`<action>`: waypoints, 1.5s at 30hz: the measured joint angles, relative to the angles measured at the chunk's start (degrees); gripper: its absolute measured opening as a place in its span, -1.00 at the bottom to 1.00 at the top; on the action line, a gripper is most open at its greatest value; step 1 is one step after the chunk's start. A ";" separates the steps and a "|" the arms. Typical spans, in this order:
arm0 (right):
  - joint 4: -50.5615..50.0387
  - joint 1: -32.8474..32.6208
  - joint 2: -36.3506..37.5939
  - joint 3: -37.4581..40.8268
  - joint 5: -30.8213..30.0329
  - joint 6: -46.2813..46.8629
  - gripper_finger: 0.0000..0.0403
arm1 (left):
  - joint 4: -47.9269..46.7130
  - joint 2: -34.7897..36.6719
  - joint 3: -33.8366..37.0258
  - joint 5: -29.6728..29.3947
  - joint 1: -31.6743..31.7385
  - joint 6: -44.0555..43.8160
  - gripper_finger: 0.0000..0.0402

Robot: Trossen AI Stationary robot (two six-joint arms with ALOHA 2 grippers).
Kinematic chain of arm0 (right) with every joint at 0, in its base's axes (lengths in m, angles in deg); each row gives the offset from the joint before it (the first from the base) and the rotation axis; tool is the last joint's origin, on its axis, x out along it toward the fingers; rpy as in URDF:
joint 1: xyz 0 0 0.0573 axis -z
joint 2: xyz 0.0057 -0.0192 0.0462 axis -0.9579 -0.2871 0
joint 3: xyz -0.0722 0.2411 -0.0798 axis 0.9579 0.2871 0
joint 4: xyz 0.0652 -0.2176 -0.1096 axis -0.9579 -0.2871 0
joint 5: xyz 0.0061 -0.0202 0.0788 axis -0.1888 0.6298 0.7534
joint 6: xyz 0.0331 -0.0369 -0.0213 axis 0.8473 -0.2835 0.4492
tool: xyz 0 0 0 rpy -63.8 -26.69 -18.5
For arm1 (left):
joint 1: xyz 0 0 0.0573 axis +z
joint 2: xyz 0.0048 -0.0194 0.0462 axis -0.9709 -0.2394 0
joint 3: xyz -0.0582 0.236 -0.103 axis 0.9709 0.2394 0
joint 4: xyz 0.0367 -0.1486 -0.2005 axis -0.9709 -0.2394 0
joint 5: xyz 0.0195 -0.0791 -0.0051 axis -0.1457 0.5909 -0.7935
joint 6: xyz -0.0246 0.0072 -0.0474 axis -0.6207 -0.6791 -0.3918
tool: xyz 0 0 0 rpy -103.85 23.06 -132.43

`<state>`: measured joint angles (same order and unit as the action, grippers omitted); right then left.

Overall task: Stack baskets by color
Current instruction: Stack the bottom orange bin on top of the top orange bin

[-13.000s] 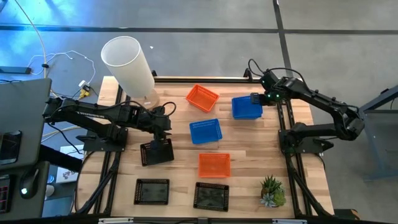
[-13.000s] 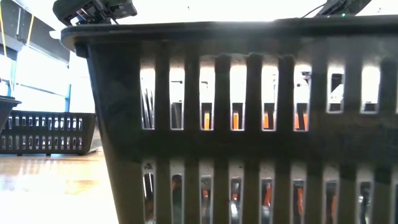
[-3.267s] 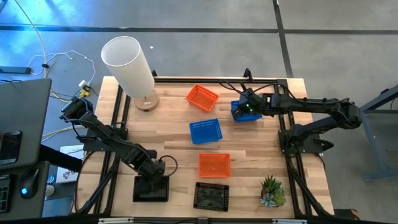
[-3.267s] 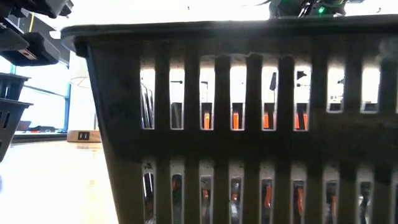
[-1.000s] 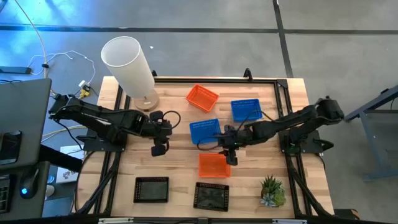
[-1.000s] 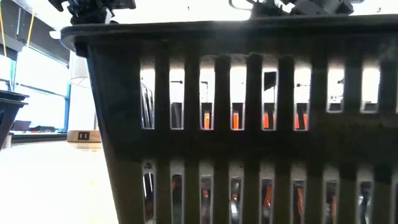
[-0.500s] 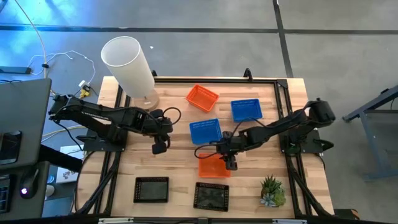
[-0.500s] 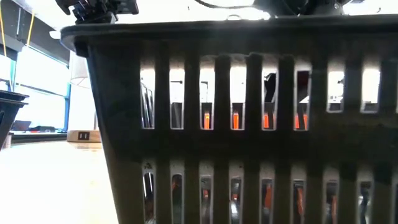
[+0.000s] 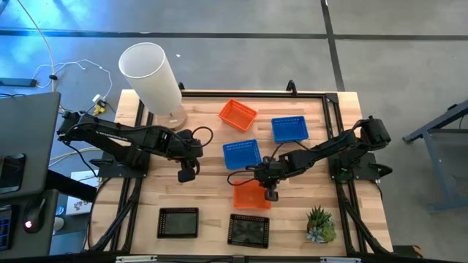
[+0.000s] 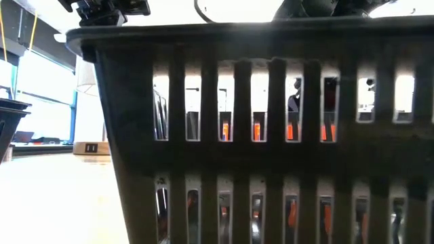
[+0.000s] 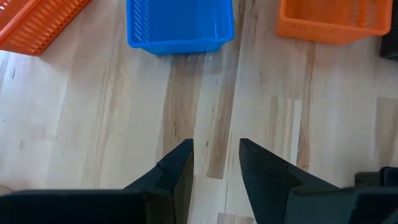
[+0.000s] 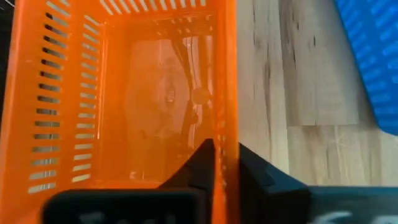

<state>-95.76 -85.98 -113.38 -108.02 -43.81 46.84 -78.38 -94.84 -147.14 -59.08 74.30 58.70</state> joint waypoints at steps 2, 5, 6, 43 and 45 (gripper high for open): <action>-0.02 0.00 0.00 0.00 0.92 -0.15 -0.96 | 0.00 0.00 0.00 0.02 0.00 1.03 -0.43; -0.30 -0.02 0.00 0.00 1.87 0.08 -0.95 | 0.02 0.00 0.00 0.00 0.00 1.68 -0.43; -0.50 0.08 0.00 0.01 1.95 0.59 -0.96 | 0.04 0.00 0.00 0.00 0.00 1.49 -0.43; 6.96 3.79 8.12 0.00 2.84 5.03 -1.00 | 0.45 -0.02 -0.07 -0.54 0.00 10.42 -0.43; 7.32 4.58 9.40 0.00 1.03 5.11 -1.00 | 0.46 -0.02 -0.07 -0.52 -0.02 11.21 -0.43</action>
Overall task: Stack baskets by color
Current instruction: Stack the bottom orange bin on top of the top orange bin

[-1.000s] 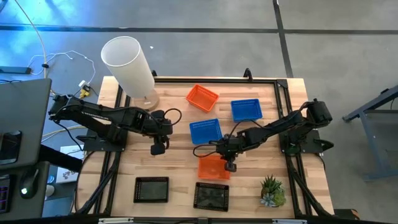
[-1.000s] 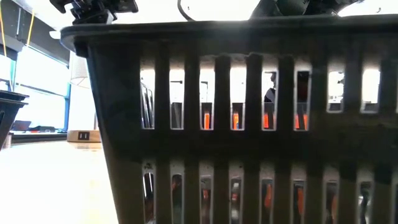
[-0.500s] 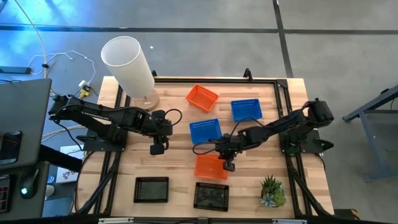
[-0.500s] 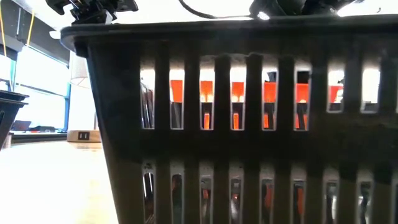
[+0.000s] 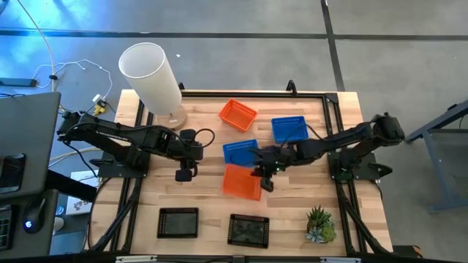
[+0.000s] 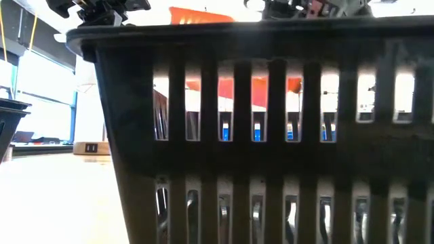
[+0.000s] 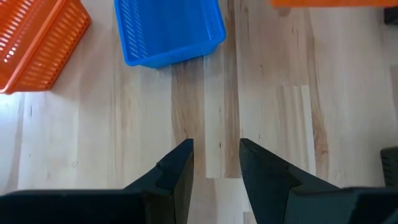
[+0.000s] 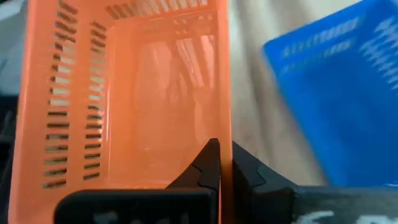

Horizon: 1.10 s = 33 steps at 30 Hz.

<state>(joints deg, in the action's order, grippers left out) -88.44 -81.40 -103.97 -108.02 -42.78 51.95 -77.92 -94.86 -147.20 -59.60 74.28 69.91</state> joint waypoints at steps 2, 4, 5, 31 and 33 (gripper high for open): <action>0.33 1.25 1.44 0.00 -1.54 0.34 -1.00 | -0.02 0.00 0.00 0.00 0.00 0.76 -0.43; 0.55 2.83 2.83 0.00 -2.88 1.51 -1.00 | 0.01 0.00 0.00 -0.02 0.01 0.77 -0.43; 0.52 3.65 3.45 0.00 -3.53 2.02 -1.00 | 0.01 0.00 0.00 -0.02 0.02 0.77 -0.43; -11.87 30.44 -1.22 -18.39 -8.65 -9.43 -1.00 | 1.29 0.00 0.00 -0.39 0.02 0.79 -0.43; -14.18 31.31 -3.41 -20.17 -8.40 -10.04 -1.00 | 1.30 0.00 0.00 -0.39 0.02 0.79 -0.43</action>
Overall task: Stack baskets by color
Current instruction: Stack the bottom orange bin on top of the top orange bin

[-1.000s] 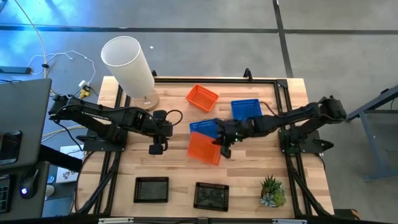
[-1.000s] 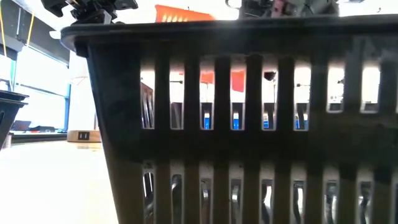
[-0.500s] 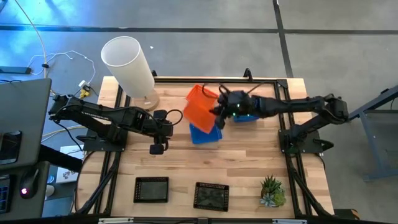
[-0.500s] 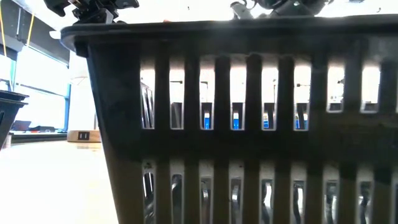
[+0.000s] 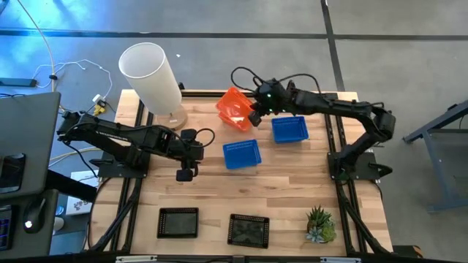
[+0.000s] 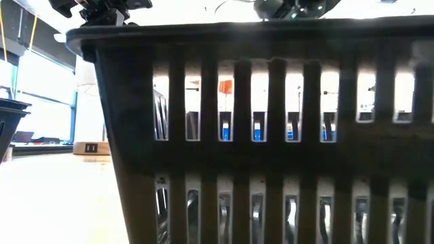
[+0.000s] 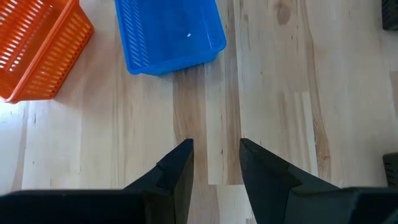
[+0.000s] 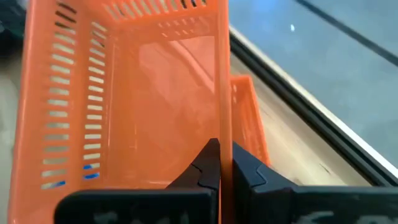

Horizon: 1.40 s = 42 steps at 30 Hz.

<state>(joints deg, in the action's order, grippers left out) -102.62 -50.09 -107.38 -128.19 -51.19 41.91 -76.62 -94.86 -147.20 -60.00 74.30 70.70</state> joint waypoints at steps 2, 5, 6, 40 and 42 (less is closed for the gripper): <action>-2.22 0.76 -2.03 -1.75 0.01 -0.60 -1.00 | -0.01 0.00 0.00 0.00 0.00 0.00 -0.43; -4.40 1.85 -4.87 -3.80 0.18 -0.78 -1.00 | -0.01 0.00 0.00 0.00 0.00 0.00 -0.43; -4.93 2.07 -5.69 -4.33 0.18 -1.37 -1.00 | 0.01 0.00 0.00 0.00 -0.01 -0.01 -0.43; -5.62 5.04 -15.99 -5.73 2.19 -5.71 -0.97 | 0.01 0.00 0.02 0.02 0.00 0.87 -0.43; -5.66 5.04 -15.99 -5.73 2.19 -5.72 -0.92 | 0.01 0.00 0.02 0.02 -0.01 0.87 -0.43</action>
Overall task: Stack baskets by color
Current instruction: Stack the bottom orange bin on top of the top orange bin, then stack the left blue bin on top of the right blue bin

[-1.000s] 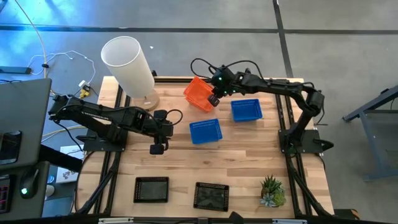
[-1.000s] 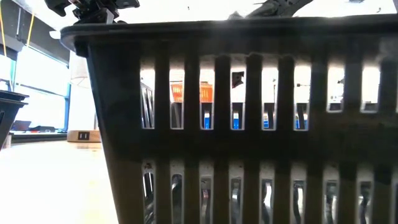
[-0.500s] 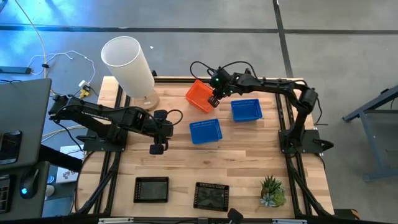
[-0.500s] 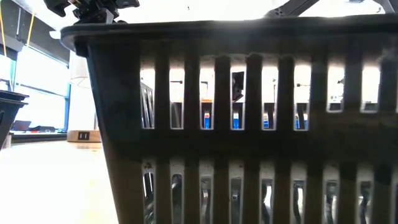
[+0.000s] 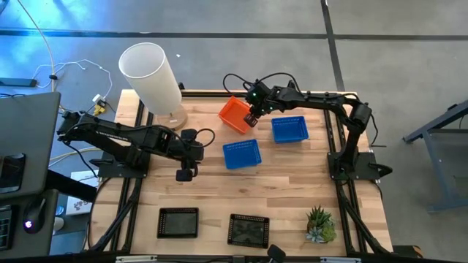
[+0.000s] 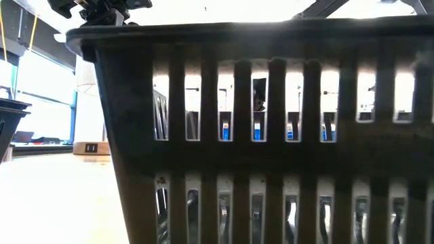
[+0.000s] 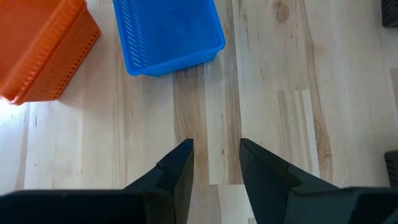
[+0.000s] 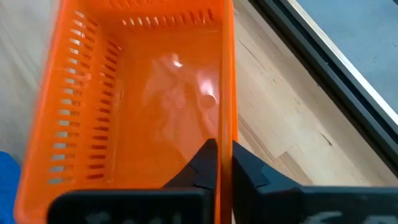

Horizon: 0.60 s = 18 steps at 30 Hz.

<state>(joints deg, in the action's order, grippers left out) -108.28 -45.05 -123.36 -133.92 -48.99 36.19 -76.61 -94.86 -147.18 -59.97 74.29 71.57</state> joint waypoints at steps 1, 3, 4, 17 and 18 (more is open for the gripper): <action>-0.16 0.00 0.00 0.00 0.00 0.00 -0.89 | 0.00 0.00 0.00 0.00 0.00 0.00 -0.43; -0.46 0.00 0.00 0.00 -0.50 0.00 -0.79 | 0.00 0.00 0.00 0.00 0.01 0.00 -0.43; -0.44 0.00 0.00 0.00 -0.99 -0.01 -0.73 | 0.00 0.00 0.00 0.00 0.01 0.00 -0.43; -3.28 -1.28 5.86 0.00 2.39 0.62 -0.33 | 0.00 0.00 0.02 0.04 -0.01 -1.85 -0.43; -3.77 -1.88 6.45 0.00 3.45 0.62 -0.33 | 0.02 0.00 0.02 0.06 -0.01 -2.14 -0.43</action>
<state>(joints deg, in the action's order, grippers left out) -112.05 -46.93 -116.91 -133.92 -45.55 36.81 -76.59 -94.86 -147.16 -59.91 74.28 69.43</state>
